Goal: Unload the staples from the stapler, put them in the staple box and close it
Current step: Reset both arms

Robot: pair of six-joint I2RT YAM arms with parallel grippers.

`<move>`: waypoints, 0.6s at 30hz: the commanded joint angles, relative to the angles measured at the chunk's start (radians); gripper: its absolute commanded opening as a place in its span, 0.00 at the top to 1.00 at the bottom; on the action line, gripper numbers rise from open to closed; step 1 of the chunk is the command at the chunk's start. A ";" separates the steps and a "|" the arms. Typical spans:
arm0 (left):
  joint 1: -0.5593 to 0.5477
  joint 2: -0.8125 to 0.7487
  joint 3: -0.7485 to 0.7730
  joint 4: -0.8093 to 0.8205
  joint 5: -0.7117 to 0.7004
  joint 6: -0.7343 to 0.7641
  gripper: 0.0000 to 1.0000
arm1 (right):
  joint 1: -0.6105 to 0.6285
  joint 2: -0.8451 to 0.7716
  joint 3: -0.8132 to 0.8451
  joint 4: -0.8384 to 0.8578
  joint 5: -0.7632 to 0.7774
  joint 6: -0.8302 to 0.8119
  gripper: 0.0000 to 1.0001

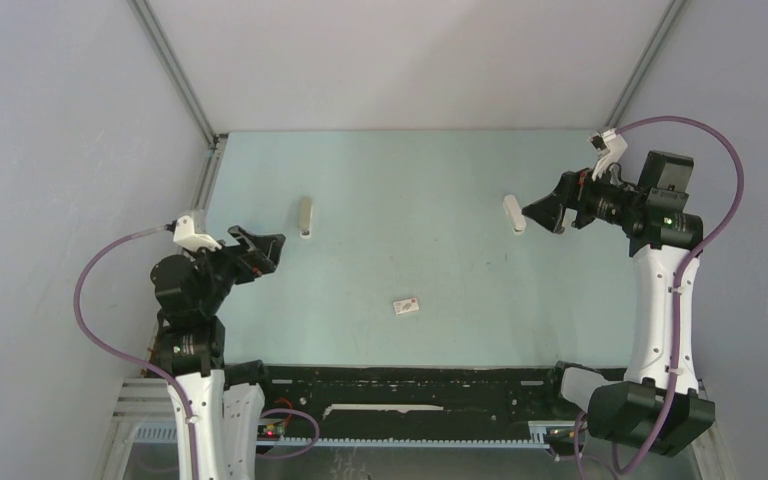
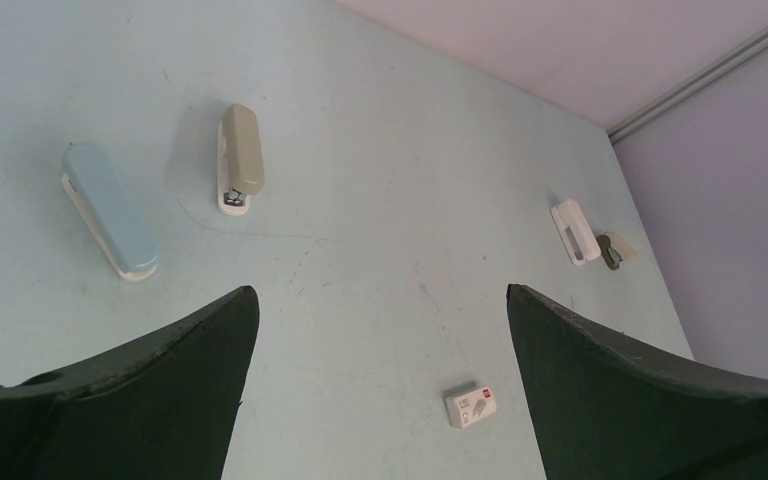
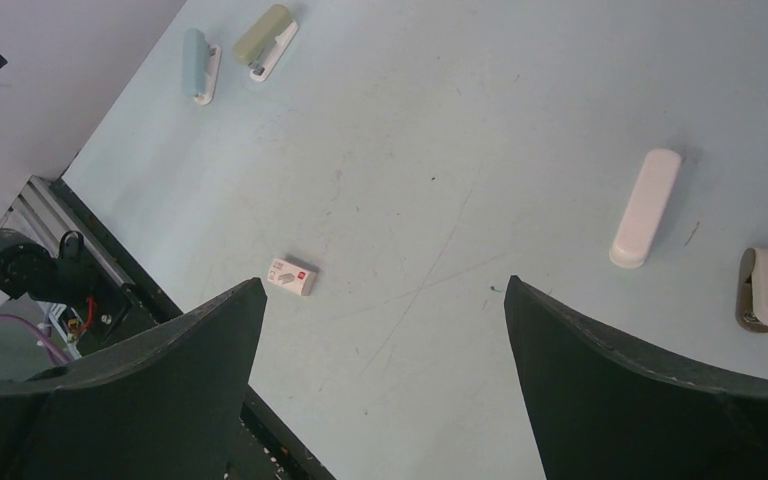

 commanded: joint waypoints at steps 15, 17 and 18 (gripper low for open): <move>0.007 -0.001 -0.003 -0.004 -0.029 0.045 0.00 | 0.005 -0.019 -0.001 -0.016 0.013 -0.038 0.00; 0.008 0.002 -0.003 -0.004 -0.028 0.046 0.00 | 0.005 -0.019 -0.001 -0.017 0.017 -0.039 0.00; 0.007 0.002 -0.003 -0.004 -0.028 0.047 0.00 | 0.005 -0.018 -0.001 -0.018 0.019 -0.041 0.00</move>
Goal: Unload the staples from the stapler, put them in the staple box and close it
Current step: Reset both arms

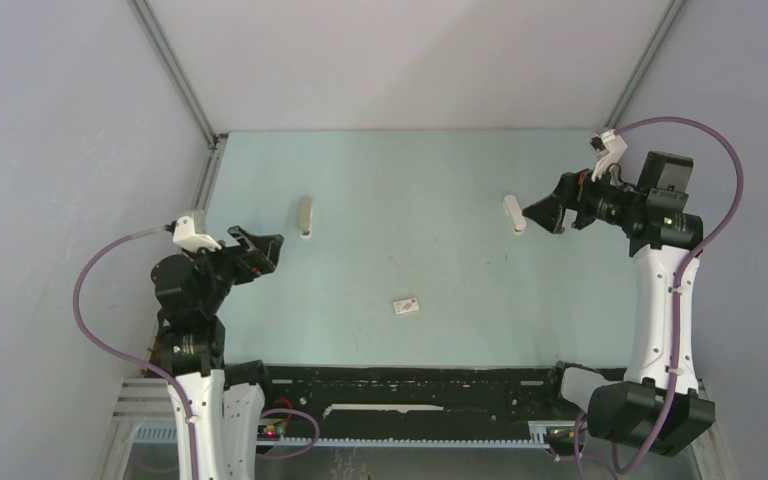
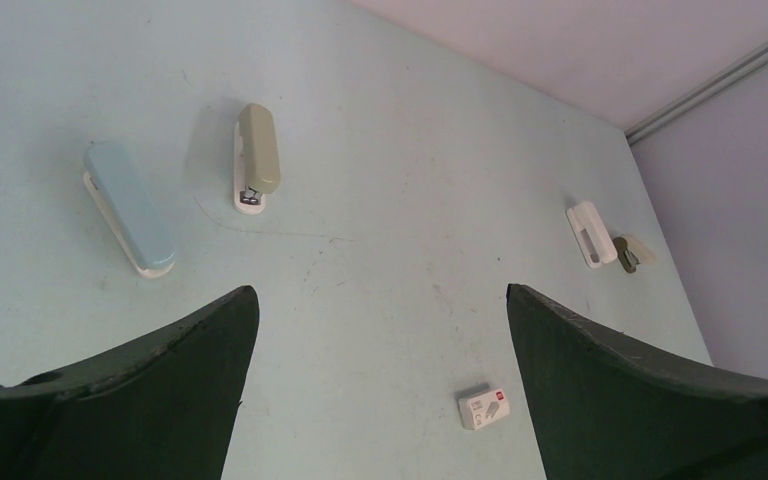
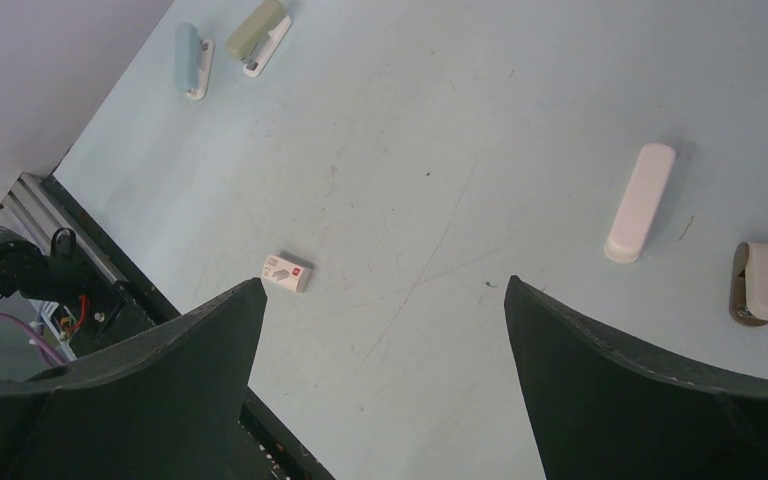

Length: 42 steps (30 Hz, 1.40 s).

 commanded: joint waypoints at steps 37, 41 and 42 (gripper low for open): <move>0.007 0.036 -0.019 0.104 0.014 -0.002 0.00 | 0.034 -0.017 0.030 -0.018 0.203 -0.106 0.00; 0.008 0.036 -0.015 0.102 0.012 0.002 0.00 | 0.028 -0.021 0.031 -0.008 0.214 -0.088 0.00; 0.008 0.035 -0.015 0.101 0.011 0.003 0.00 | 0.028 -0.021 0.031 -0.009 0.210 -0.082 0.00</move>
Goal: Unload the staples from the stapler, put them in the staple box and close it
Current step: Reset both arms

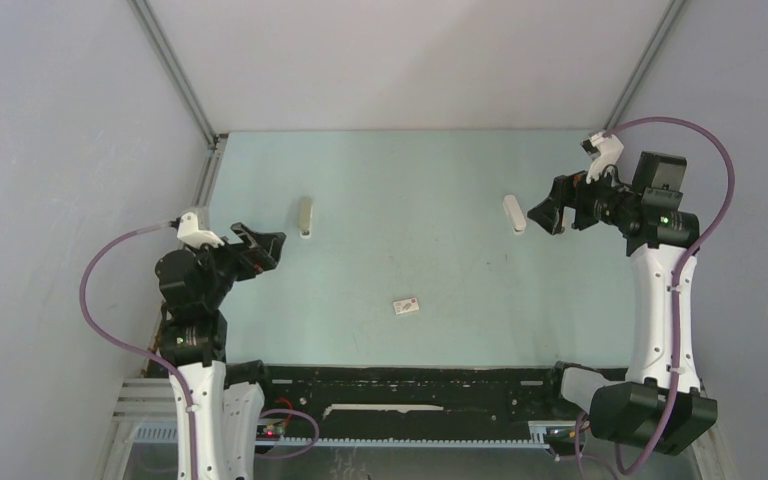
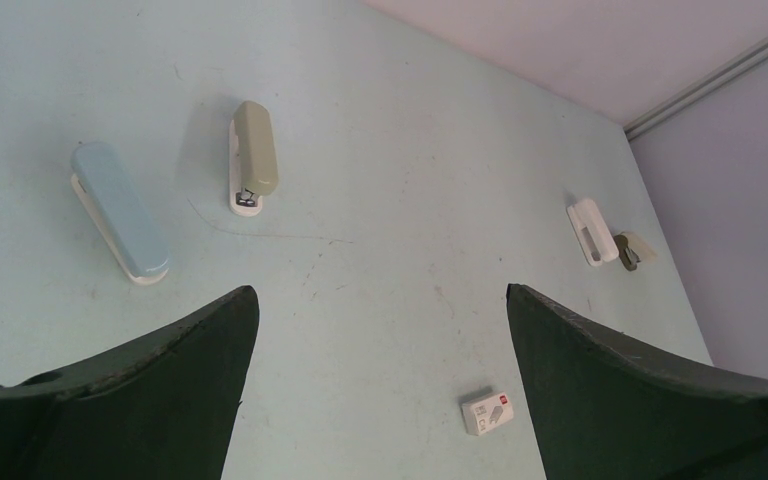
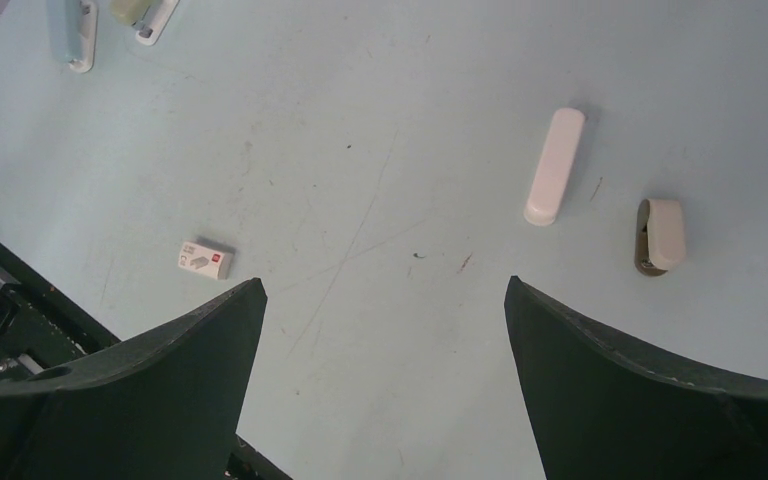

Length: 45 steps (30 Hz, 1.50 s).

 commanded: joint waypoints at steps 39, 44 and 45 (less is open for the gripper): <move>0.007 -0.069 -0.003 0.040 0.040 -0.003 0.00 | 0.005 -0.037 0.022 0.042 -0.076 0.115 0.00; 0.007 -0.083 -0.020 0.034 0.039 -0.005 0.00 | -0.004 -0.064 -0.011 0.038 -0.056 0.102 0.00; 0.007 -0.085 -0.024 0.033 0.041 -0.007 0.00 | -0.005 -0.067 -0.017 0.038 -0.053 0.100 0.00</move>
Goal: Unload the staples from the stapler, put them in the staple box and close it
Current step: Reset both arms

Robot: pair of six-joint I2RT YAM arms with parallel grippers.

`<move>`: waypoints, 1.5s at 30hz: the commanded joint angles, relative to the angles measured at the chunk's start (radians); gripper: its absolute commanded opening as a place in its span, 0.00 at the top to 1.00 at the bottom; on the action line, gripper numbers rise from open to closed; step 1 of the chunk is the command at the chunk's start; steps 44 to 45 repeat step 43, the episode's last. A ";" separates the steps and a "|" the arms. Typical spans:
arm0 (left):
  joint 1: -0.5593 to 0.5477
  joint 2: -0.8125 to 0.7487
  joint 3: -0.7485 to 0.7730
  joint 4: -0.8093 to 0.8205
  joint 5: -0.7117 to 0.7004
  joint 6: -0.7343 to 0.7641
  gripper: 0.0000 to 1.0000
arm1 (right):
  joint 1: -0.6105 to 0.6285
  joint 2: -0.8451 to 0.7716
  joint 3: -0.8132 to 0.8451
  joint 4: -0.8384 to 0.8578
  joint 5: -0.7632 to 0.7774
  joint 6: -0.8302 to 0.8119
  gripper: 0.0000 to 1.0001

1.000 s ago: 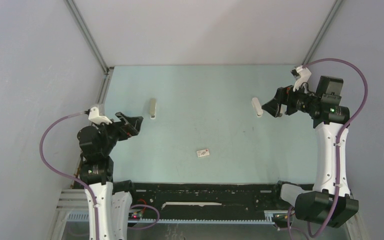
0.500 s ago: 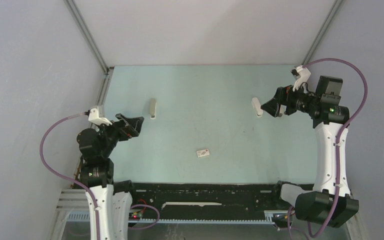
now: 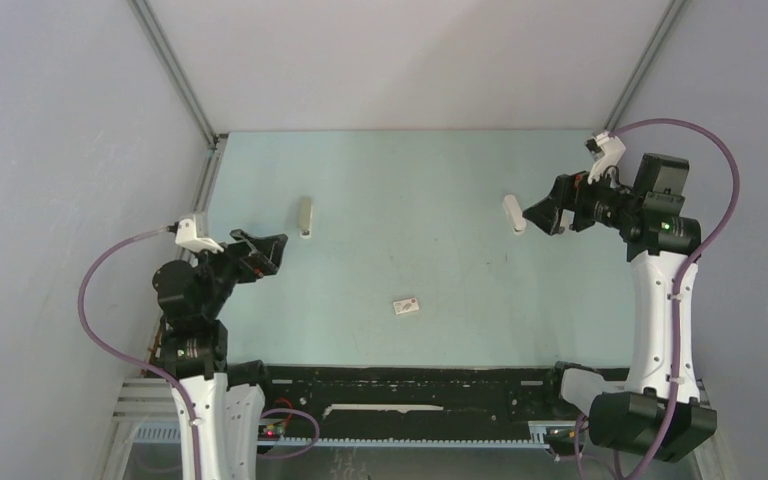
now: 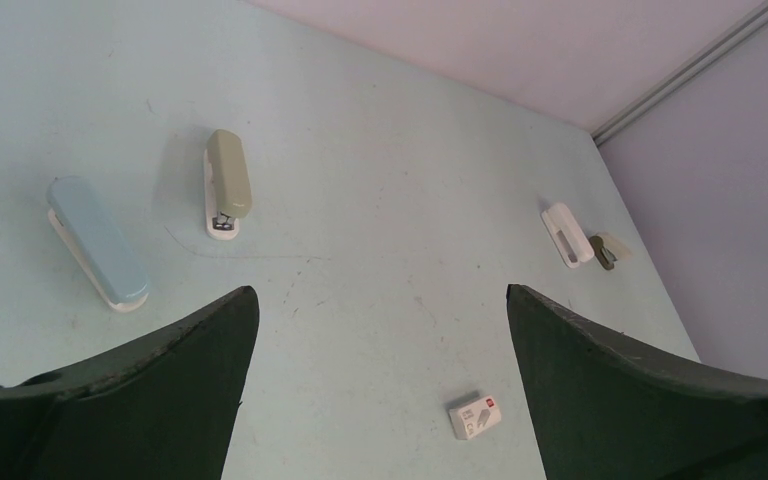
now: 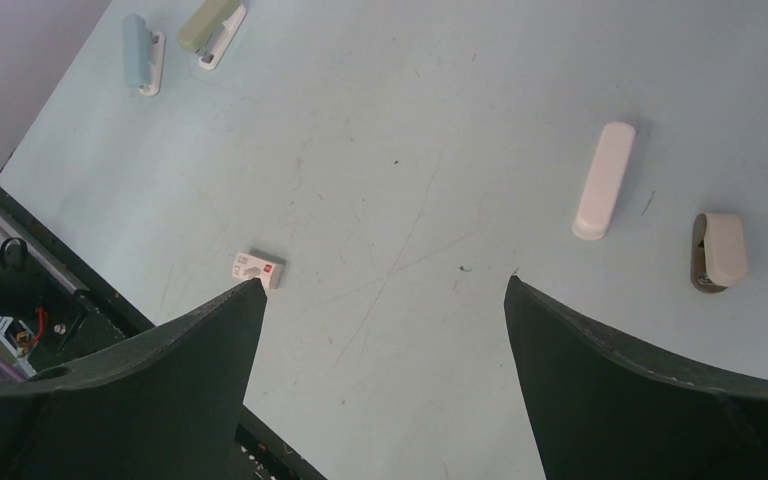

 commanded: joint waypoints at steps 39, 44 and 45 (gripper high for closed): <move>-0.026 0.036 0.020 0.096 0.070 -0.033 0.00 | 0.014 -0.041 -0.045 0.122 0.078 0.124 0.01; -0.140 0.071 0.054 0.069 -0.014 0.024 0.00 | 0.011 -0.036 -0.057 0.131 0.069 0.139 0.00; -0.140 0.071 0.054 0.069 -0.014 0.024 0.00 | 0.011 -0.036 -0.057 0.131 0.069 0.139 0.00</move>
